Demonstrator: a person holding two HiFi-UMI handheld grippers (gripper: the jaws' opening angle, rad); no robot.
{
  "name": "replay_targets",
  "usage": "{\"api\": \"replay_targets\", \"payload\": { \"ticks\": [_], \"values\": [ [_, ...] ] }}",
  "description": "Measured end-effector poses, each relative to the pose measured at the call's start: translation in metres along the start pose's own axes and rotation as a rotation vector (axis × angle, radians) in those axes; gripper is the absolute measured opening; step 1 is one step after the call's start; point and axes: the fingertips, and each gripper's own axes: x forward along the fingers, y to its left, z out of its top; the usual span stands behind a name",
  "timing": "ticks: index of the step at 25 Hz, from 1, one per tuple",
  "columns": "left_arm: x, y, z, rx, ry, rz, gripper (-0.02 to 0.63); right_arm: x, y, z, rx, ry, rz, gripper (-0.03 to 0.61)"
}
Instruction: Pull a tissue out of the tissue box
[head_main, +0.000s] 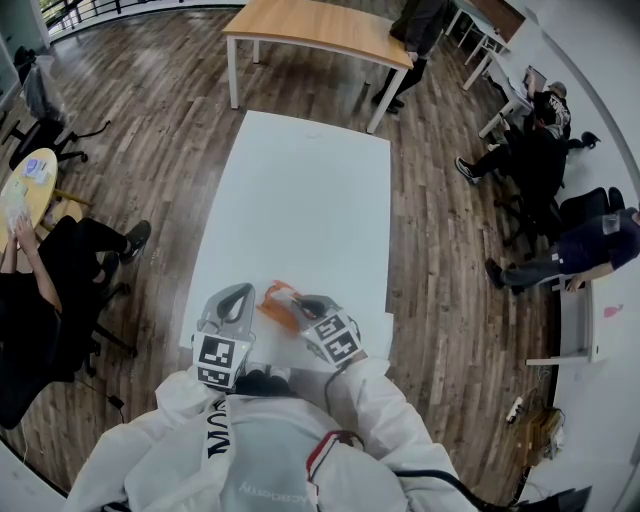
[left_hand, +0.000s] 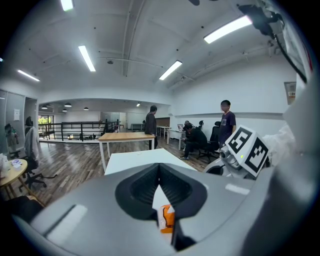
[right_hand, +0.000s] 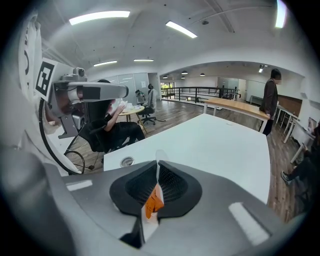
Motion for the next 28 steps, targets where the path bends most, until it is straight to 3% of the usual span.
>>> {"api": "replay_targets", "payload": {
  "ticks": [28],
  "values": [
    [0.003, 0.006, -0.002, -0.007, 0.002, -0.016, 0.0, -0.013, 0.006, 0.019, -0.005, -0.043, -0.015, 0.005]
  ]
}}
